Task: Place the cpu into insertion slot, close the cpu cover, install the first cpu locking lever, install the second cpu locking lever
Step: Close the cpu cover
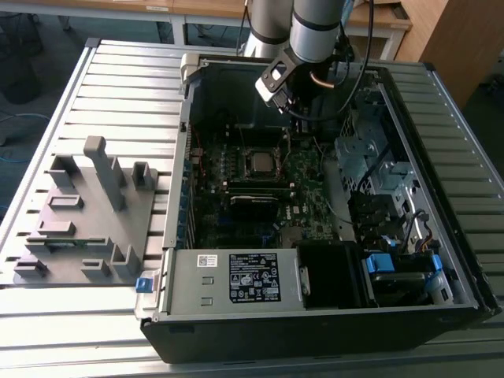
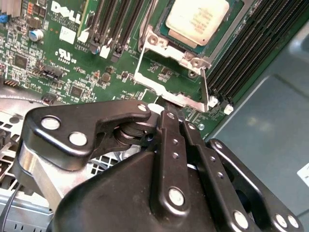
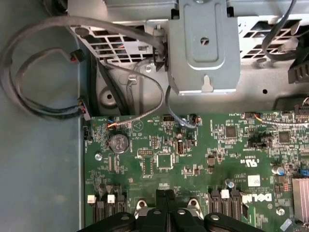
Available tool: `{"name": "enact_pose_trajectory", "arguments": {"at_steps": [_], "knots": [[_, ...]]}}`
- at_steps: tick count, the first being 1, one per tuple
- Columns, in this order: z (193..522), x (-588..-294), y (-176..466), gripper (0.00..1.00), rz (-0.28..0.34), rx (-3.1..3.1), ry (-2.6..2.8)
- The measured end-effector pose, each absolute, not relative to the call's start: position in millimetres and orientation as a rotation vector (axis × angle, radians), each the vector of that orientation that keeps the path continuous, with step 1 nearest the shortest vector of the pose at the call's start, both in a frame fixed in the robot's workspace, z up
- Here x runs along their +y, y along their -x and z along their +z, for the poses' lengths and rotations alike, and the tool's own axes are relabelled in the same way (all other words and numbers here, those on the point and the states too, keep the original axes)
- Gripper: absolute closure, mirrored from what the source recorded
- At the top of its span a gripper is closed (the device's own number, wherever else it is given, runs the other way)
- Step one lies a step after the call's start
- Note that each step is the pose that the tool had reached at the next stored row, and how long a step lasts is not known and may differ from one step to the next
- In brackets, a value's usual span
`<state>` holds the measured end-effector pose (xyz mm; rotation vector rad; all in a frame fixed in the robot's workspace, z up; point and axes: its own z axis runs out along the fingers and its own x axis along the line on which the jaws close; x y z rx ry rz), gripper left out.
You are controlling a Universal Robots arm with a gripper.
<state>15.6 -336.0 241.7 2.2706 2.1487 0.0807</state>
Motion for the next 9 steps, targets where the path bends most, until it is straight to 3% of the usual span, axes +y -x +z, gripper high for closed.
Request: {"name": "enact_pose_trajectory", "arguments": {"at_steps": [9], "knots": [[241.7, -336.0, -3.4, 0.90, 0.088, 2.146, -2.267]]}}
